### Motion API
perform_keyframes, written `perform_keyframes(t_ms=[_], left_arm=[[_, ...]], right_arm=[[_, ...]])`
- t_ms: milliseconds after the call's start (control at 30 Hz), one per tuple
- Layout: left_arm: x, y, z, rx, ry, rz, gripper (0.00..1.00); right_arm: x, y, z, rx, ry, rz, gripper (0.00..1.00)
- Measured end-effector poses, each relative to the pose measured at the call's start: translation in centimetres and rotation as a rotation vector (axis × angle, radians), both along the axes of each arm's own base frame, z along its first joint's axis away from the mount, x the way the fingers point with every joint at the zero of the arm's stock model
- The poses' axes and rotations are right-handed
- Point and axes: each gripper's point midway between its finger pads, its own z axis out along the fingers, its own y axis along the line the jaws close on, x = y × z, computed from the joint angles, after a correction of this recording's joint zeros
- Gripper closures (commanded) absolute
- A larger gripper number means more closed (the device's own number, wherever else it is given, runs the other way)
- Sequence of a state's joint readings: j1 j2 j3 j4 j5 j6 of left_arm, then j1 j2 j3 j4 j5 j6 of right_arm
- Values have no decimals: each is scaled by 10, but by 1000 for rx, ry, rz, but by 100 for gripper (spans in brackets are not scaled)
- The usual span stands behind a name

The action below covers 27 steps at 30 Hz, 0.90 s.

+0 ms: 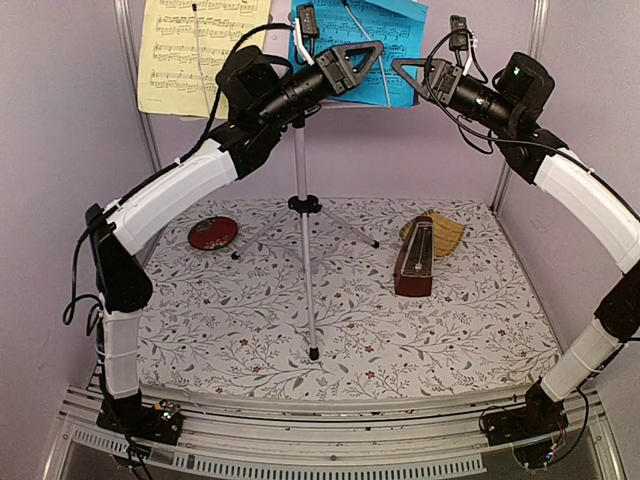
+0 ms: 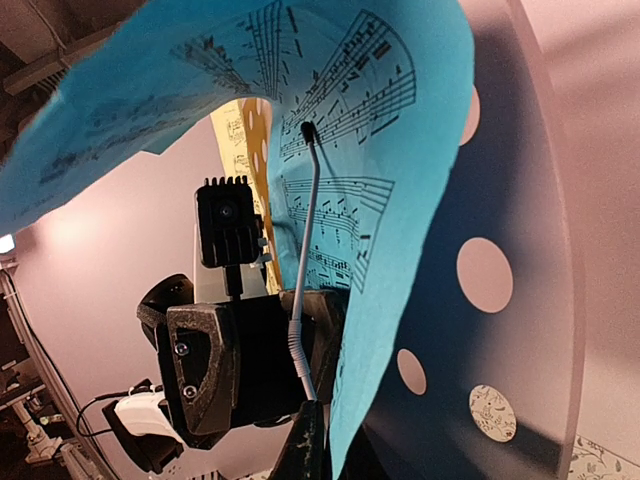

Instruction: Pack up the instrument practice props

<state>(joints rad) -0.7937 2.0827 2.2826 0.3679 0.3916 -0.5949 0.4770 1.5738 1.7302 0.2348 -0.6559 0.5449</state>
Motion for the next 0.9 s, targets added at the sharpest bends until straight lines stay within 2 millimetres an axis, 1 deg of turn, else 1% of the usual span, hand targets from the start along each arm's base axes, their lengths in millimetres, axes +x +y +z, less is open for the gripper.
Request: perform_keyframes(t_ms=[167,300,467,667,900], left_arm=[[1,2,3,-13,-7,7,61],[1,3,7,-31,-18,14,67],[2,4,13,-52,-37,22,80],[4,4,14,-55,-44,29,99],[3,4,14,-49,-59,34,100]], right_arm=[[0,0,0,-1,-3,-1,97],[0,0,0,-1,-3,-1,98],[0,0,0,-1,-3,0,97],[0,0,0,-1,-3,0,98],[0,0,0,-1,-2,-1,98]])
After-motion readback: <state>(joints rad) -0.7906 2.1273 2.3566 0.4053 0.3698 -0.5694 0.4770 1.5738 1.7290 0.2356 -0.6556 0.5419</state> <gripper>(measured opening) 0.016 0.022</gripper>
